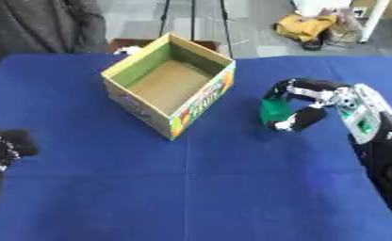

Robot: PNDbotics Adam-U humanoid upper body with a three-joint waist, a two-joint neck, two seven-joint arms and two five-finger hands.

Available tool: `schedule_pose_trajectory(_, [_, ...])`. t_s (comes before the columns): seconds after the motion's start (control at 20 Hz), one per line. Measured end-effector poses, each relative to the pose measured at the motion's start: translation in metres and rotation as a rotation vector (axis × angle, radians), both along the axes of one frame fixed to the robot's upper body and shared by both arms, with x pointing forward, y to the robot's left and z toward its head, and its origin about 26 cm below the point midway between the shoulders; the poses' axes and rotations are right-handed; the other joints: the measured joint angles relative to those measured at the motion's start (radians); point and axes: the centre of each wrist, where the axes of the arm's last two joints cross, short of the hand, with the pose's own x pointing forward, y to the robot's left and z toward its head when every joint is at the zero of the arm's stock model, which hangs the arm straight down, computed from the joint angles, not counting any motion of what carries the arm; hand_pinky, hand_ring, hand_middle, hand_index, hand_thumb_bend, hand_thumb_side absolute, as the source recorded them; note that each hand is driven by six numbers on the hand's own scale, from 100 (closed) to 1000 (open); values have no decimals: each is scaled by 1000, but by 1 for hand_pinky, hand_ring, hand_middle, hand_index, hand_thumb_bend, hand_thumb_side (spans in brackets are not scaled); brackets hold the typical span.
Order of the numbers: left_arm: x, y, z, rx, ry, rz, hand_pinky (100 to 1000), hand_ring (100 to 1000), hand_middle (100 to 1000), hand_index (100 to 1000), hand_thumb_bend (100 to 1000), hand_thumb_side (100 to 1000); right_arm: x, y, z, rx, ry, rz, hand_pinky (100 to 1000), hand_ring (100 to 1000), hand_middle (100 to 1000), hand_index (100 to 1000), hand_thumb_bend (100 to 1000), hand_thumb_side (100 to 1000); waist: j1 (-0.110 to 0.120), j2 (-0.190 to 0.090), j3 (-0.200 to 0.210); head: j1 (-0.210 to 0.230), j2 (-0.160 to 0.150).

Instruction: Pick up objects on the table and place them in the box.

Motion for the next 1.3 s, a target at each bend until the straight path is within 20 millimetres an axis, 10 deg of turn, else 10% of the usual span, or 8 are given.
schedule_pose_trajectory(0.3, [0,0,0,0,0,0,670,610,565,691,406,999,0,-1,-1,-21,3,-7,705,740,771,832,100,100,-2,0,-1,0,0])
schedule_pose_trajectory(0.8, [0,0,0,0,0,0,670,610,565,691,406,998,0,-1,-1,-29,-4,-36,316,281,583,751,100,100,-6,0,-1,0,0])
schedule_pose_trajectory(1.3, [0,0,0,0,0,0,670,609,565,691,408,996,2,6,16,26,-77,-33,260,194,552,746,100,100,-11,-2,0,3,0])
